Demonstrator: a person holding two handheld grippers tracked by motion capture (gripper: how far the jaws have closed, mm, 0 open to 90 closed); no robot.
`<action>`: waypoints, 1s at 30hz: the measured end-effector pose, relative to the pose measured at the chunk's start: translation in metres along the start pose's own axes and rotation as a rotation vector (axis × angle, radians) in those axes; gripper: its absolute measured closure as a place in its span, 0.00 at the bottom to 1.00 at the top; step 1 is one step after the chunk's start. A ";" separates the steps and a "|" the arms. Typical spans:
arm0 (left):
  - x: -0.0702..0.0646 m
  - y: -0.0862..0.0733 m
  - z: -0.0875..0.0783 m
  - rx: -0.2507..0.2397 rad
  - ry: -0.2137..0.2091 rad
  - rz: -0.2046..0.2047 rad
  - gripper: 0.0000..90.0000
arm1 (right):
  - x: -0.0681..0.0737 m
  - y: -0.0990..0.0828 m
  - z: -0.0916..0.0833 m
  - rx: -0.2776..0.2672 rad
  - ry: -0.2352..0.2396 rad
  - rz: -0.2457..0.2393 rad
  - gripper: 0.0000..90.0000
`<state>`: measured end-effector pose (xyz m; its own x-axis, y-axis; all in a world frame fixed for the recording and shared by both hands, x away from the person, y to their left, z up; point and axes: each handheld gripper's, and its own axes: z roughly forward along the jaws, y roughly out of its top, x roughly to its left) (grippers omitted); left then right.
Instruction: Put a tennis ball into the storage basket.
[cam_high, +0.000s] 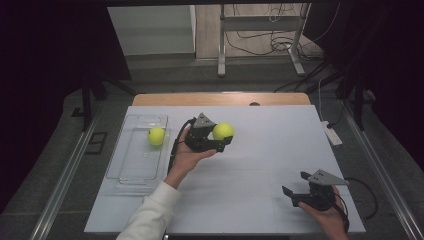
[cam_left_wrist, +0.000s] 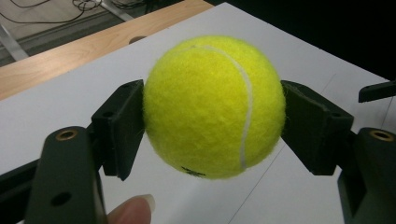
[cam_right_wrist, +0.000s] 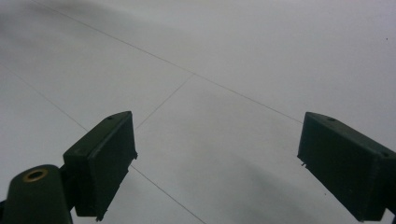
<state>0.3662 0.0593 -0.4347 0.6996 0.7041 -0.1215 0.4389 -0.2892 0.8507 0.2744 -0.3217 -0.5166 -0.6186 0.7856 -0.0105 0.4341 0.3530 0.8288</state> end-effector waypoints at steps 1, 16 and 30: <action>0.000 0.000 -0.001 0.000 0.002 0.001 0.31 | 0.000 0.000 0.000 0.000 0.000 0.000 0.13; 0.003 -0.002 -0.008 -0.012 0.017 -0.013 0.31 | 0.000 0.000 0.001 0.001 0.001 -0.003 0.13; 0.007 -0.006 -0.018 -0.021 0.031 -0.019 0.31 | 0.000 0.000 0.001 0.004 -0.003 -0.002 0.13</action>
<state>0.3583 0.0774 -0.4311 0.6730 0.7294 -0.1223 0.4400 -0.2619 0.8590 0.2755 -0.3212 -0.5169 -0.6176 0.7863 -0.0140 0.4354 0.3567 0.8266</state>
